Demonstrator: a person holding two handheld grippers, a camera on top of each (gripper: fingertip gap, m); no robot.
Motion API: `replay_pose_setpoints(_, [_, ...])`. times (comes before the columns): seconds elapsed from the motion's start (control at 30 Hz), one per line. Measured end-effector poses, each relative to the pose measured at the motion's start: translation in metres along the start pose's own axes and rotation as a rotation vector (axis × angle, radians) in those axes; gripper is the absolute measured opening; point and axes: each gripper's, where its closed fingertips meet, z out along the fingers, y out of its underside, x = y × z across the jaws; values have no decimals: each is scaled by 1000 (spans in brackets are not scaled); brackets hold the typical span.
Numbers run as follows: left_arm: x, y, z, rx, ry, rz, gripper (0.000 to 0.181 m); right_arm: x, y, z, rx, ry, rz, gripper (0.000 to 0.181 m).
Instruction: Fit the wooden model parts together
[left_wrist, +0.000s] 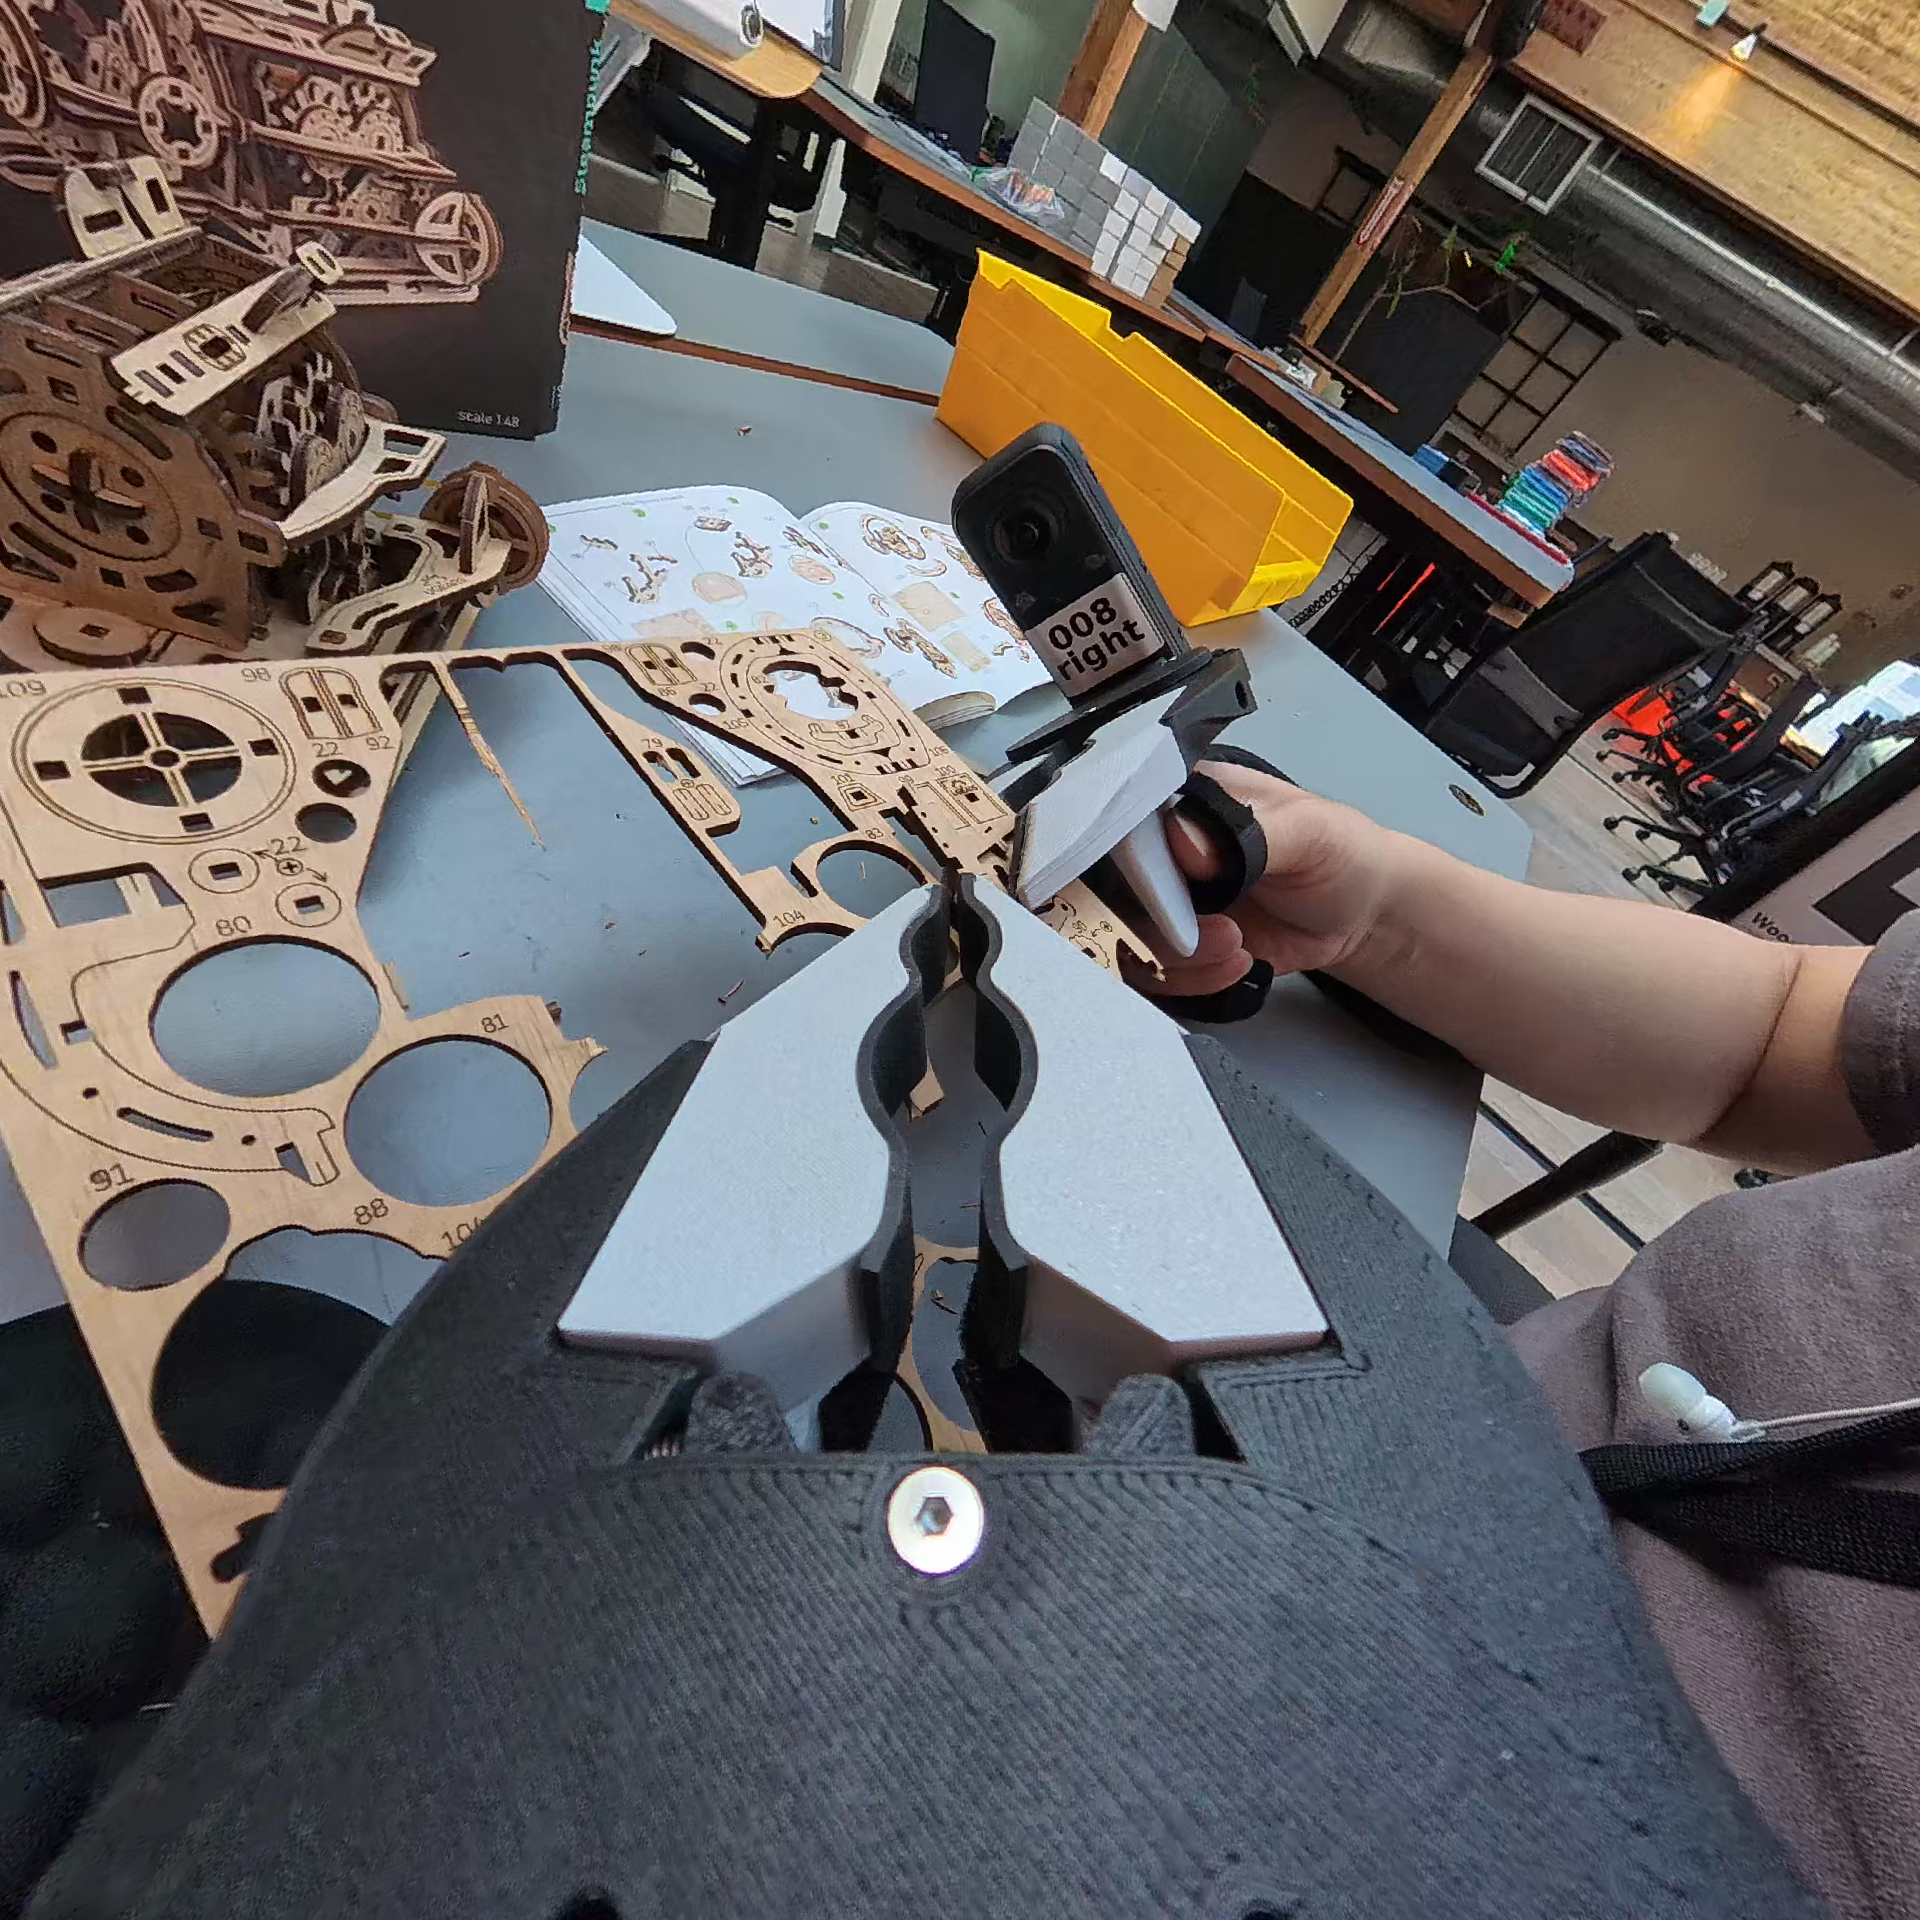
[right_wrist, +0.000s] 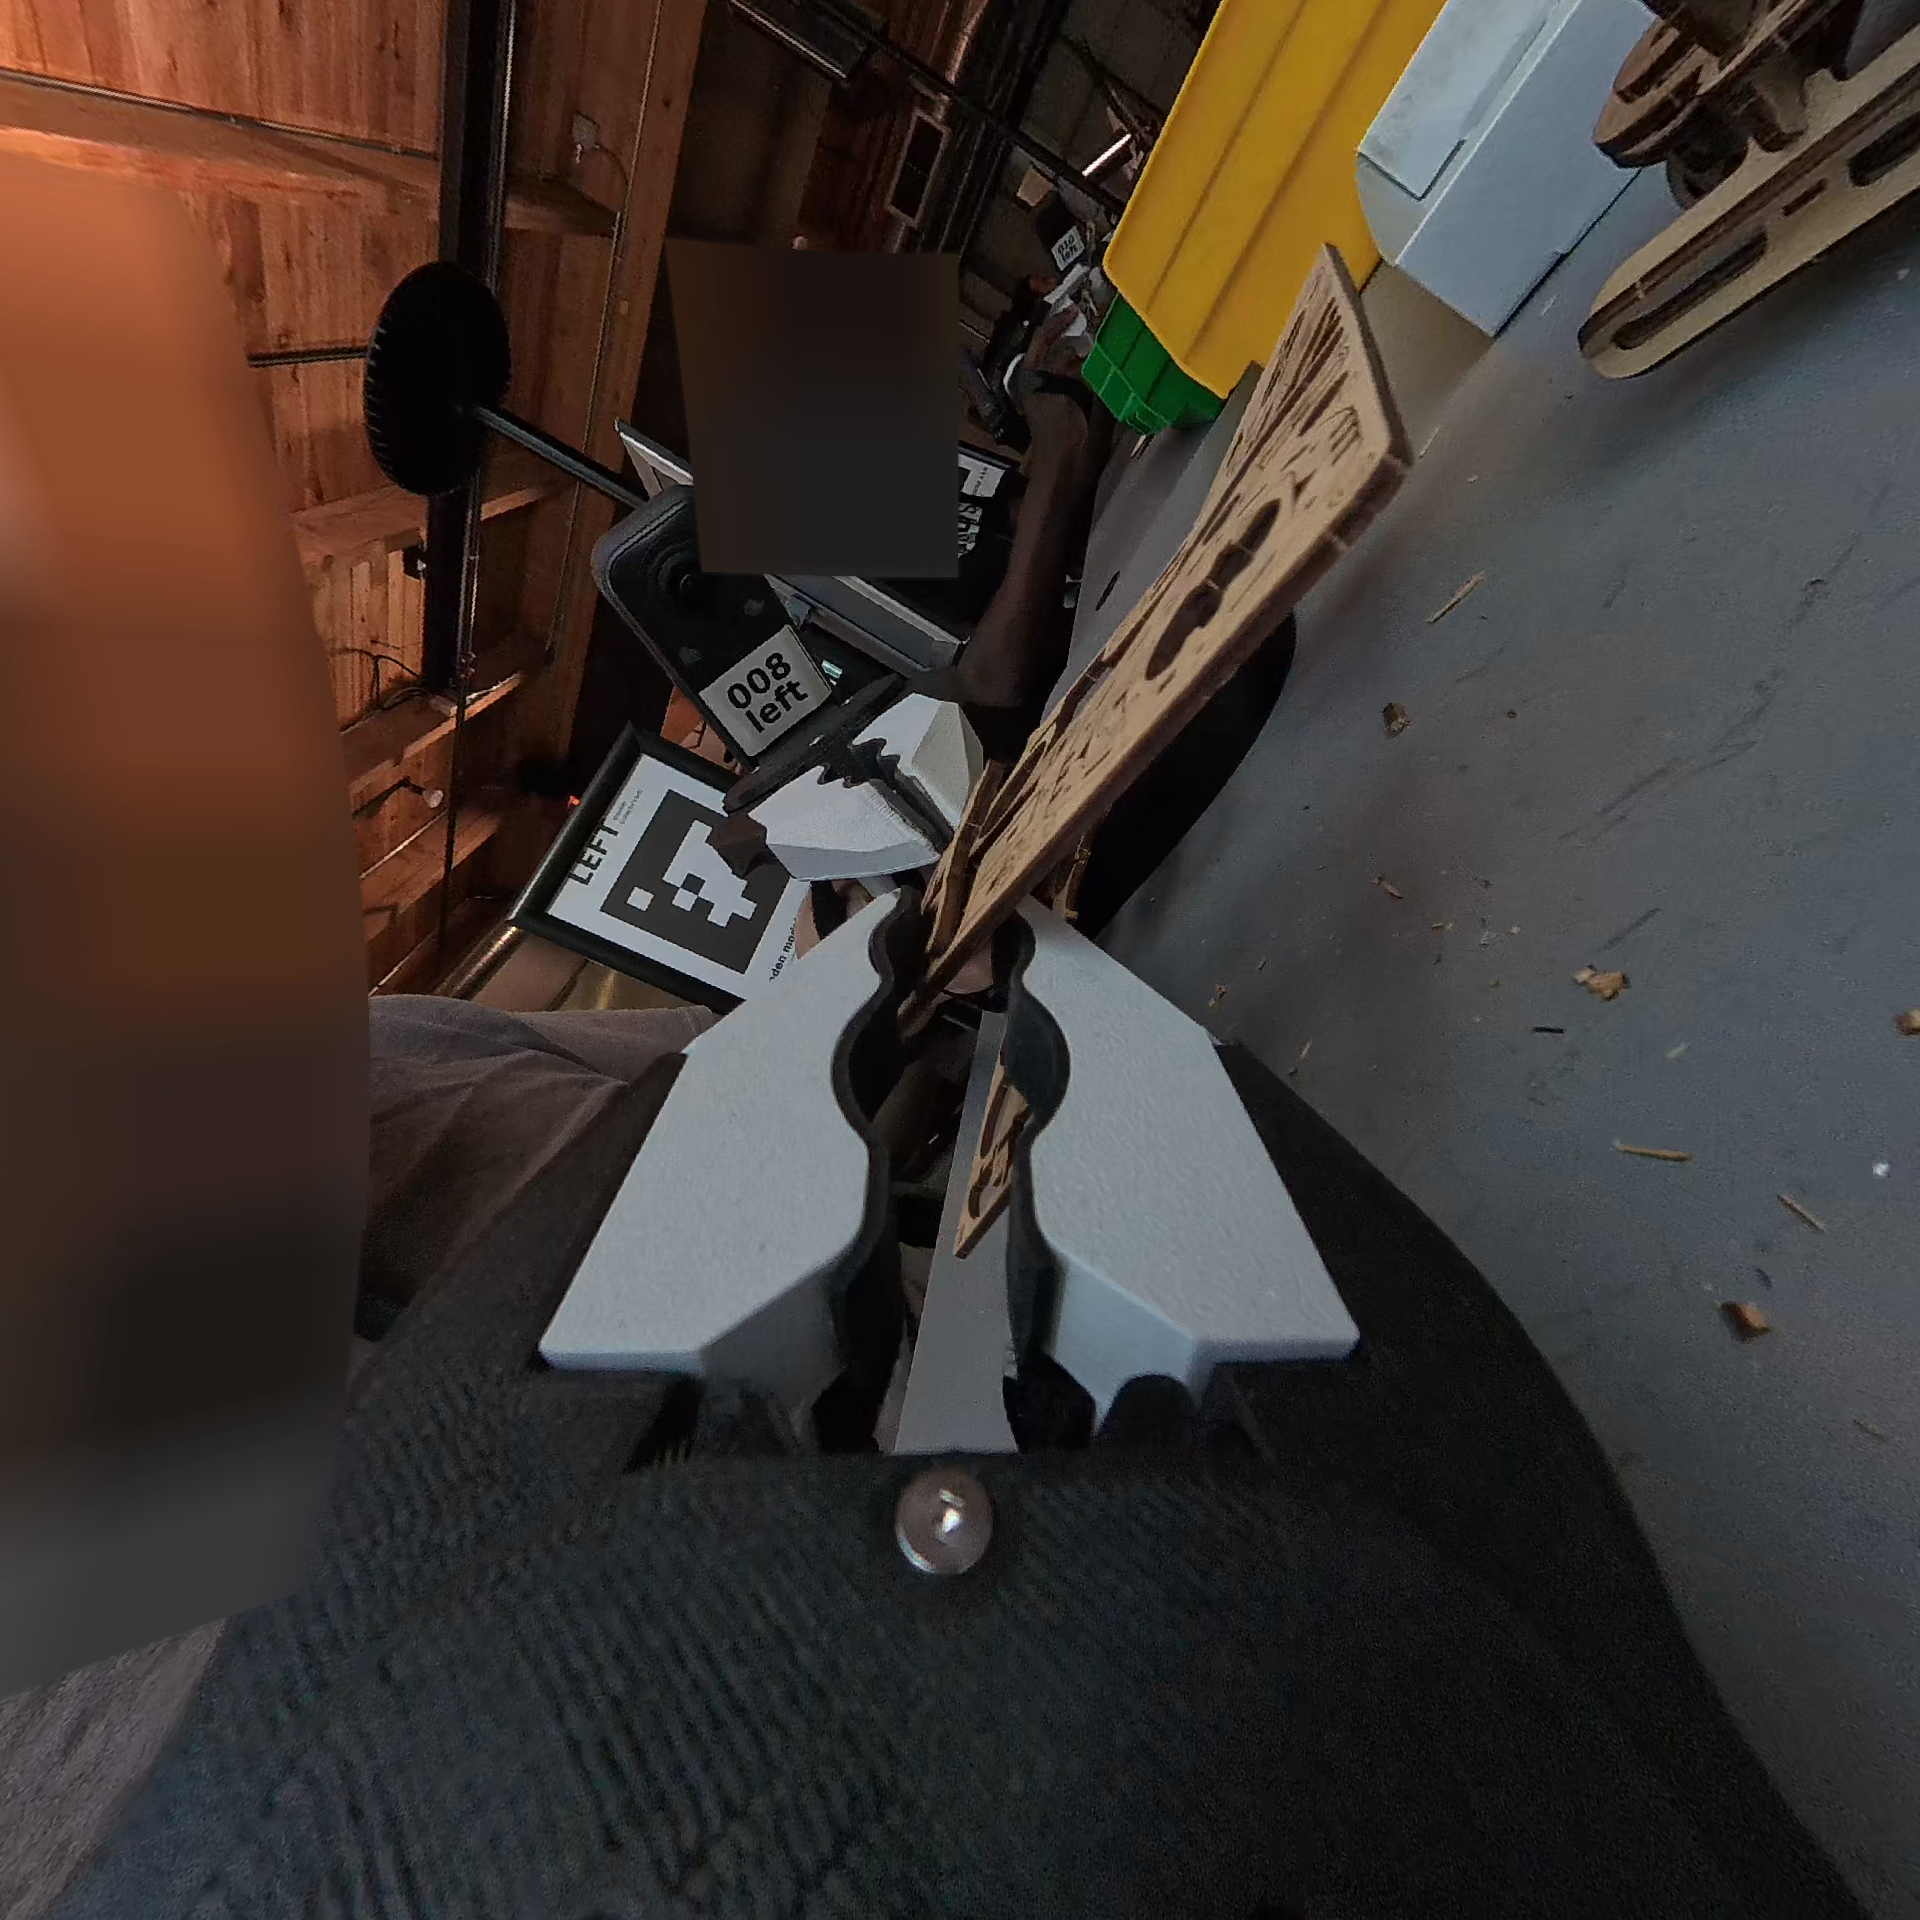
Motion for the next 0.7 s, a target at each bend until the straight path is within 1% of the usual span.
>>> replay_pose_setpoints(0.13, [-2,-1,-1,4,2,-18,0,1,-1,-4,3,-16,60,14])
replay_pose_setpoints(0.23, [-2,1,0,-7,-5,-8,0,2,0,-5,-4,-13,80,7])
replay_pose_setpoints(0.3, [-1,2,0,-13,0,-2,0,2,2,-6,-25,-6,65,2])
replay_pose_setpoints(0.47, [5,-3,-1,-3,51,-32,1,-2,7,-3,-58,-4,0,1])
replay_pose_setpoints(0.53, [7,-4,-2,1,59,-18,7,-1,6,-3,-56,-2,3,0])
replay_pose_setpoints(0.63, [8,-2,-1,-12,23,76,10,-2,6,-3,-54,-4,4,1])
replay_pose_setpoints(0.7, [13,-2,-2,-14,-8,210,18,-5,5,-2,-41,-37,32,1])
